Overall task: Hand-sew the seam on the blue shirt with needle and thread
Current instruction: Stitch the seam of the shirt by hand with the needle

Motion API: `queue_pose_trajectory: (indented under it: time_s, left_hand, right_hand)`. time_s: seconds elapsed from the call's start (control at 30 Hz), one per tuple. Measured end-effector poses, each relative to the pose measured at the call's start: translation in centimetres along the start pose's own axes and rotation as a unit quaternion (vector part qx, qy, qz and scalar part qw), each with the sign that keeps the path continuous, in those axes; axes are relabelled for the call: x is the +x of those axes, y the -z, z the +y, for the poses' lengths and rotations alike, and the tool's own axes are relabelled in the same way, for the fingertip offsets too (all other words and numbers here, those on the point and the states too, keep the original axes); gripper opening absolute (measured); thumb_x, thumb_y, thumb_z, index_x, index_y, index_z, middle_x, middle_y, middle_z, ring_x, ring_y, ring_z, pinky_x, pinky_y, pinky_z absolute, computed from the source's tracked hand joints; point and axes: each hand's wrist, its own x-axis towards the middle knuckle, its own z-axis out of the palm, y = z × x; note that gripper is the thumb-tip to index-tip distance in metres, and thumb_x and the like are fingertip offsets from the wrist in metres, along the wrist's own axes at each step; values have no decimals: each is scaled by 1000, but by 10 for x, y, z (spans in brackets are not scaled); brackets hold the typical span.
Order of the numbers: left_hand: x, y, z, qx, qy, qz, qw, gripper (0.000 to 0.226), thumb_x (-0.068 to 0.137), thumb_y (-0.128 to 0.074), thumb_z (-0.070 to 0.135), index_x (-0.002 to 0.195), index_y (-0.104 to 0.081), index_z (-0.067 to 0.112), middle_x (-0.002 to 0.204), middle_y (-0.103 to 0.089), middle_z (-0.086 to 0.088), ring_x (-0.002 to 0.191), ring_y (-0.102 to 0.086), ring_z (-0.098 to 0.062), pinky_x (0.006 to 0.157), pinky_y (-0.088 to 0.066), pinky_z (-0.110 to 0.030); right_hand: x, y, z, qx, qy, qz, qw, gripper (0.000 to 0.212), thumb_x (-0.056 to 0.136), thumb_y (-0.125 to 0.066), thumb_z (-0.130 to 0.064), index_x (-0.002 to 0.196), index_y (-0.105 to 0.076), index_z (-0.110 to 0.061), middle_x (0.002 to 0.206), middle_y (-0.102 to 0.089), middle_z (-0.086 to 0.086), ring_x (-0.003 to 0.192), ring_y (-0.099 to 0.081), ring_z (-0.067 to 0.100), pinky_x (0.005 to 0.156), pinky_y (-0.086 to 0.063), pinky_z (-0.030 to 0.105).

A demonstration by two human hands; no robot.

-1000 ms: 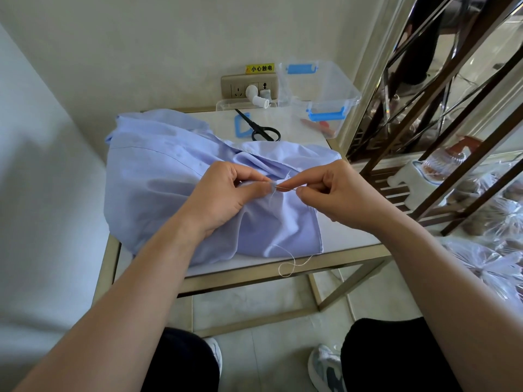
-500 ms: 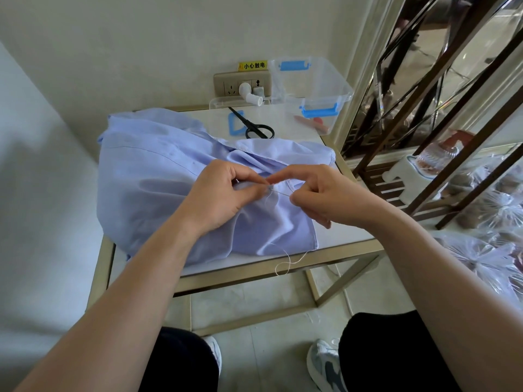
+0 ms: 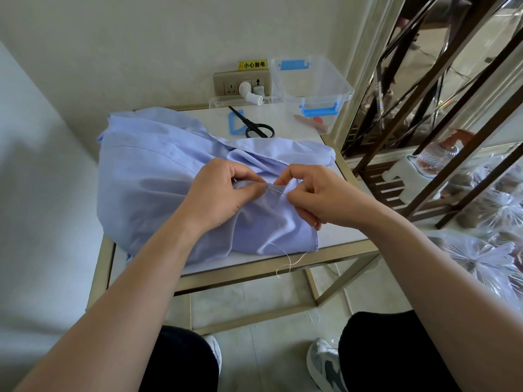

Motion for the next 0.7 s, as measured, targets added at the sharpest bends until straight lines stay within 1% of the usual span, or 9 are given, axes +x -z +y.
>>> queue_pose_trajectory:
  time_s: [0.2, 0.33, 0.43, 0.5, 0.6, 0.7]
  left_hand:
    - [2, -1, -2, -11, 16, 34, 999, 9, 81, -78, 20, 75, -72, 25, 67, -68, 10, 62, -55, -1, 64, -42, -17]
    - [3, -1, -3, -12, 19, 27, 999, 8, 80, -78, 21, 75, -73, 24, 68, -69, 8, 65, -56, -5, 65, -44, -20]
    - [4, 0, -3, -12, 21, 24, 999, 7, 80, -78, 22, 76, -73, 23, 65, -66, 10, 62, -53, -2, 62, -41, -15]
    - [3, 0, -3, -11, 22, 24, 999, 6, 81, -78, 22, 76, -74, 22, 66, -66, 9, 61, -52, -2, 61, -40, -13]
    - [3, -1, -2, -9, 22, 23, 999, 7, 80, -78, 20, 75, -74, 23, 65, -66, 9, 61, -52, -3, 61, -40, -15]
    - [3, -1, -2, -2, 17, 24, 1000, 14, 80, -78, 17, 72, -72, 27, 63, -65, 10, 61, -52, -2, 62, -40, -16]
  right_hand:
    - [0, 1, -1, -6, 15, 13, 1000, 24, 87, -43, 3, 97, -56, -14, 41, -50, -1, 38, -41, 8, 44, -40, 19]
    - [0, 2, -1, -8, 17, 15, 1000, 24, 87, -43, 3, 98, -57, -14, 41, -49, -1, 38, -41, 8, 44, -40, 19]
    - [0, 3, 0, -7, 18, 14, 1000, 25, 87, -43, 3, 98, -58, -14, 41, -49, 0, 38, -41, 9, 44, -41, 19]
    - [0, 3, 0, -9, 18, 13, 1000, 25, 88, -43, 3, 97, -58, -15, 42, -49, 0, 38, -42, 9, 44, -41, 20]
    - [1, 2, 1, -17, 22, 14, 1000, 24, 87, -43, 4, 98, -57, -13, 41, -50, -1, 38, -42, 9, 44, -42, 21]
    - [1, 2, 2, -20, 26, 17, 999, 23, 86, -43, 4, 98, -57, -10, 41, -50, -2, 38, -42, 8, 44, -42, 21]
